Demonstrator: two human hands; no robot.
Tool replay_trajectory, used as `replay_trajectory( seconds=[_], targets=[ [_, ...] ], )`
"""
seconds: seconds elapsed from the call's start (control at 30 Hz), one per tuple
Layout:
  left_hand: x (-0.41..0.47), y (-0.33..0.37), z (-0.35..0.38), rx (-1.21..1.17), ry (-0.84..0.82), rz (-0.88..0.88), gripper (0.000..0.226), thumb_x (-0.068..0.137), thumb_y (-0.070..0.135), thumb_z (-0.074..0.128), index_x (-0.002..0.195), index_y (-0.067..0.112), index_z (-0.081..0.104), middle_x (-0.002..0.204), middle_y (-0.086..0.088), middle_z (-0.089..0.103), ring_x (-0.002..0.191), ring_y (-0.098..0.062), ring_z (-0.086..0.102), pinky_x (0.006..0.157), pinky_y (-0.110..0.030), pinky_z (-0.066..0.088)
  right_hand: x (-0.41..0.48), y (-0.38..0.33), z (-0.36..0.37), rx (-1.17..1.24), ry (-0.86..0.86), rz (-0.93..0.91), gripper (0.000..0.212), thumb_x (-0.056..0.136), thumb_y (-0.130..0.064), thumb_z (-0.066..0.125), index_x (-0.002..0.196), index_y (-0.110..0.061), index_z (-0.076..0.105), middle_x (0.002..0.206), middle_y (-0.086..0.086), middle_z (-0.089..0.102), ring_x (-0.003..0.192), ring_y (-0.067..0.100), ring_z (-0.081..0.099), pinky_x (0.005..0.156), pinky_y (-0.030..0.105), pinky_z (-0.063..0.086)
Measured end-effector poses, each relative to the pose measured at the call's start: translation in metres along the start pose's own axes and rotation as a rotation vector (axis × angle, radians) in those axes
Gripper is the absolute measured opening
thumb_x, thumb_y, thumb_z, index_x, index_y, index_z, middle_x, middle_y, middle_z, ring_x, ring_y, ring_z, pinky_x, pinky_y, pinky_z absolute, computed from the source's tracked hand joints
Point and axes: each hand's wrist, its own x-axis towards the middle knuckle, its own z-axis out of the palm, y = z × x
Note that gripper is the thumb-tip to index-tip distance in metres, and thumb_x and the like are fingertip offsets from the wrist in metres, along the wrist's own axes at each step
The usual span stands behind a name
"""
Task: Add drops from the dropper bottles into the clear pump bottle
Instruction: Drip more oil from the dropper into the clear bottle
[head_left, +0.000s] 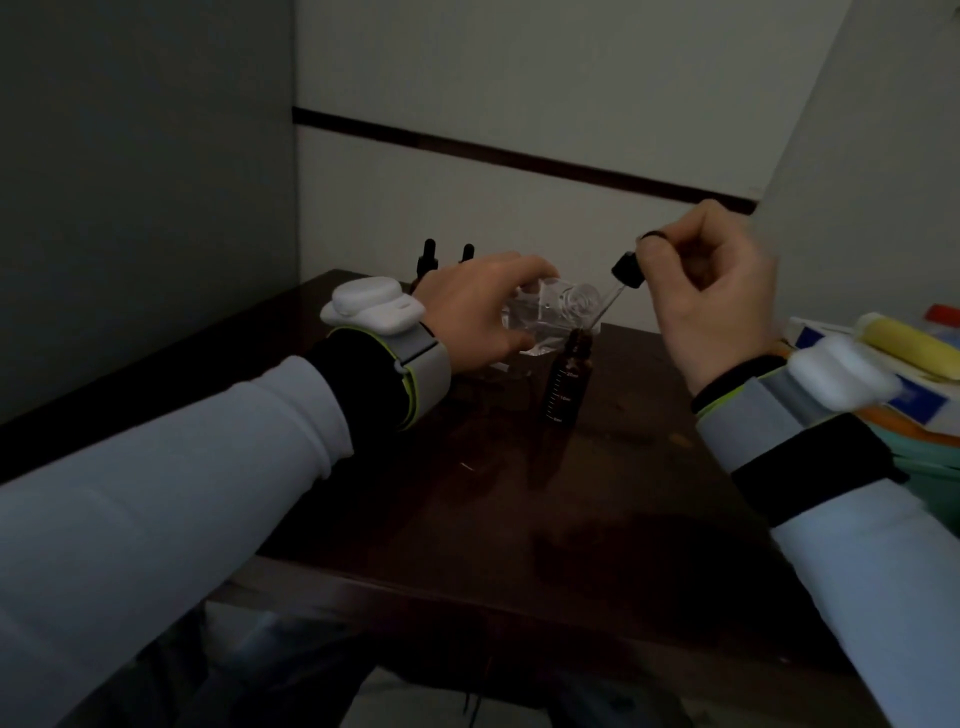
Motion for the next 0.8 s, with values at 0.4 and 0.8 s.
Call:
replay_trajectory(
  seconds=[0.4,0.8],
  targets=[
    [0.001,-0.002,0.001,-0.001,0.013,0.01,0.056,0.078,0.031,0.072,0.129,0.031,0.049,0.12,0.009,0.059,0.108,-0.015,0.057,0.086,-0.04,0.049,0.002,-0.004,-0.004,0.058,0.102,-0.039,0.021,0.082,-0.016,0.056,0.068,-0.029,0.046,0.051,-0.023,0.048,0.048,-0.003,0.04,0.05,0.009,0.029],
    [-0.001,0.001,0.0,-0.021,0.045,0.043,0.055,0.078,0.033,0.072,0.128,0.03,0.049,0.119,0.009,0.059,0.106,-0.012,0.057,0.084,-0.037,0.05,-0.006,0.005,0.007,-0.038,-0.077,0.032,0.025,0.083,-0.021,0.063,0.066,-0.033,0.049,0.059,-0.012,0.047,0.053,0.0,0.041,0.05,0.012,0.032]
  ],
)
